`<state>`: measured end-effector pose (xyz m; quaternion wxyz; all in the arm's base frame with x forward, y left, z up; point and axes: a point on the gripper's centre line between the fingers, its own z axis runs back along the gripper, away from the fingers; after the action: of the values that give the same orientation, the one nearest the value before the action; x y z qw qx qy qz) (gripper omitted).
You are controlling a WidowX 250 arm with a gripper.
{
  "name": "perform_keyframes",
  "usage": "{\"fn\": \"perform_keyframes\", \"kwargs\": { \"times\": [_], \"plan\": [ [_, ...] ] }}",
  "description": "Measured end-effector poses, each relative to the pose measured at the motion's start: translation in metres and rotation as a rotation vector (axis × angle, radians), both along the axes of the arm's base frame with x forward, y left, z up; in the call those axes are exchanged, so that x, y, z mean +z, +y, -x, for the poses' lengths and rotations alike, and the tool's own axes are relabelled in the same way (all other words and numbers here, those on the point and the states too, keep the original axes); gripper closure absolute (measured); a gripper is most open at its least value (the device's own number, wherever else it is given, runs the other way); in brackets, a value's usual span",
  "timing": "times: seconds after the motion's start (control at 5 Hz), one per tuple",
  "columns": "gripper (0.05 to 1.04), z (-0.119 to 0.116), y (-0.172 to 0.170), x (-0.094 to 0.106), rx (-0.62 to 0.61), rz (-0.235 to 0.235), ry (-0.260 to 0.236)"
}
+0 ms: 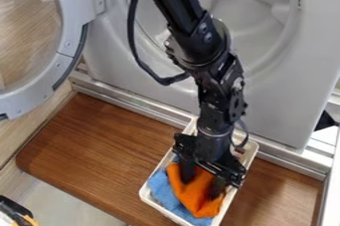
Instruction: Take the orange cloth from the white basket and put it inside the washing machine
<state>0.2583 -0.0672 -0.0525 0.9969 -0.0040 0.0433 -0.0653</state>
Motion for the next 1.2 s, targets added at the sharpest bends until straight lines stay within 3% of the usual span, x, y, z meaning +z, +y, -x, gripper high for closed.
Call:
{"fn": "perform_keyframes", "kwargs": {
  "times": [0.2,0.4,0.6,0.8,1.0,1.2],
  "plan": [
    [0.711,0.001,0.000,0.000,-0.006,-0.001,0.003],
    [0.926,0.004,-0.004,0.009,-0.024,-0.014,-0.008],
    [1.023,0.003,-0.008,0.044,-0.038,-0.007,-0.084],
    [1.029,0.000,-0.007,0.096,-0.023,0.026,-0.207],
    [1.029,-0.006,0.012,0.122,0.034,0.046,-0.266],
    [1.029,-0.032,0.026,0.153,0.025,0.052,-0.375]
  ]
}}
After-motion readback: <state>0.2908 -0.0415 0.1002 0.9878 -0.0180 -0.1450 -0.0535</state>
